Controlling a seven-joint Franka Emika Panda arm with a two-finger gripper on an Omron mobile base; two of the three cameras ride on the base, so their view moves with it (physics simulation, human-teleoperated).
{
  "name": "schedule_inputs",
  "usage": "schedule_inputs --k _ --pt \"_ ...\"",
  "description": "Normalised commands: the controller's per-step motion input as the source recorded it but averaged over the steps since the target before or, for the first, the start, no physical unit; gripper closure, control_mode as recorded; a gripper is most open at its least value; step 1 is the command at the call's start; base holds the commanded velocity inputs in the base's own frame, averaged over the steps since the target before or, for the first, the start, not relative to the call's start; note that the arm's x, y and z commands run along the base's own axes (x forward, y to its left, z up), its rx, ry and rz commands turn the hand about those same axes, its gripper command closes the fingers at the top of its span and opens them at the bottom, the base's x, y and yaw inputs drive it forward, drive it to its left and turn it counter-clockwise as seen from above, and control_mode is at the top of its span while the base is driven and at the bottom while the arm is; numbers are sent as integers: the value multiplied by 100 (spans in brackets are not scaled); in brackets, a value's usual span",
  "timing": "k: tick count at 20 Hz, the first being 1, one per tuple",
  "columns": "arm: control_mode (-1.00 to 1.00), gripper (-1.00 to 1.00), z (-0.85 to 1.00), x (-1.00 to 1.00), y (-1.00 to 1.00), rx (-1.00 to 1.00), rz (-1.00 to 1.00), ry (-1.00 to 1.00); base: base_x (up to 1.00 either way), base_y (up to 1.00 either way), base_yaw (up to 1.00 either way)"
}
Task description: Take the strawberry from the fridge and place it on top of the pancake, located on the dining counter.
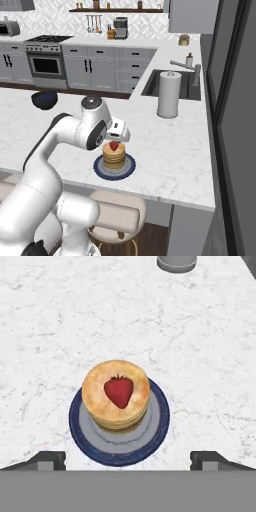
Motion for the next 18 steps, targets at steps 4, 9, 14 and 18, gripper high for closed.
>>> schedule_inputs --k 4,9,14,18 --pt "-100 -100 46 -69 -5 0 -3 -25 0 0 0" --pt "-100 -100 86 -63 -1 0 -8 -23 0 0 0" --pt "-100 -100 98 -61 0 0 -8 -20 0 0 0" --pt "-100 -100 100 -58 -1 0 -8 -17 0 0 0"
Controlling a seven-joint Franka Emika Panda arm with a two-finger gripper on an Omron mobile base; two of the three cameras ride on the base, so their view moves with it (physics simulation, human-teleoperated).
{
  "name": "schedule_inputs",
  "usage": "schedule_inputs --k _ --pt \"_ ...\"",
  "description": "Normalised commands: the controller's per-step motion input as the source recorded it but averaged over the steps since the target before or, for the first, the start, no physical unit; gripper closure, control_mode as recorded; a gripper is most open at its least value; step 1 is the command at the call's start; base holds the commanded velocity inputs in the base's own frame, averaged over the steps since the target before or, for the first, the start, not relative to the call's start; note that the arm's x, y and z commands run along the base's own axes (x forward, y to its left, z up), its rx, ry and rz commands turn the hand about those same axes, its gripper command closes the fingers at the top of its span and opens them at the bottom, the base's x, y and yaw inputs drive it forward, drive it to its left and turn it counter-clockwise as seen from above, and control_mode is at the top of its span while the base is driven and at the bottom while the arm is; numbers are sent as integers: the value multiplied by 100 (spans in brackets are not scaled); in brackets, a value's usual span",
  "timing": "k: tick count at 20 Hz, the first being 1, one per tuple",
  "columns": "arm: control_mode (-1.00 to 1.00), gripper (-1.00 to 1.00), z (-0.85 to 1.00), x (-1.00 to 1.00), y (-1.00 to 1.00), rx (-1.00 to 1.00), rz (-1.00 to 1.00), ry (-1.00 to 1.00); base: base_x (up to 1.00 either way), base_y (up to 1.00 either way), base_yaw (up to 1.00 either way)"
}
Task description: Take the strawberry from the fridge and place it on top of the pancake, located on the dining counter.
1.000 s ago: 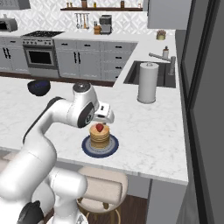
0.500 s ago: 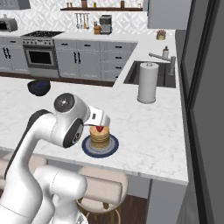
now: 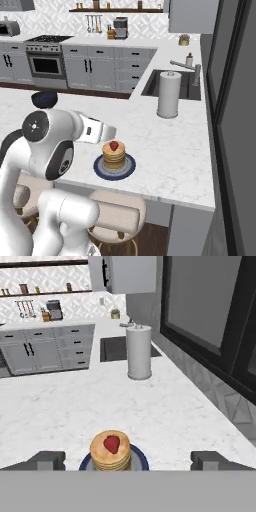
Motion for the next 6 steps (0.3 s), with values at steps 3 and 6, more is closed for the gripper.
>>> schedule_inputs --k 3,6 --pt "-100 -100 100 -58 0 0 -6 -14 0 0 0" --pt "-100 -100 98 -63 0 0 -5 -14 0 0 0"
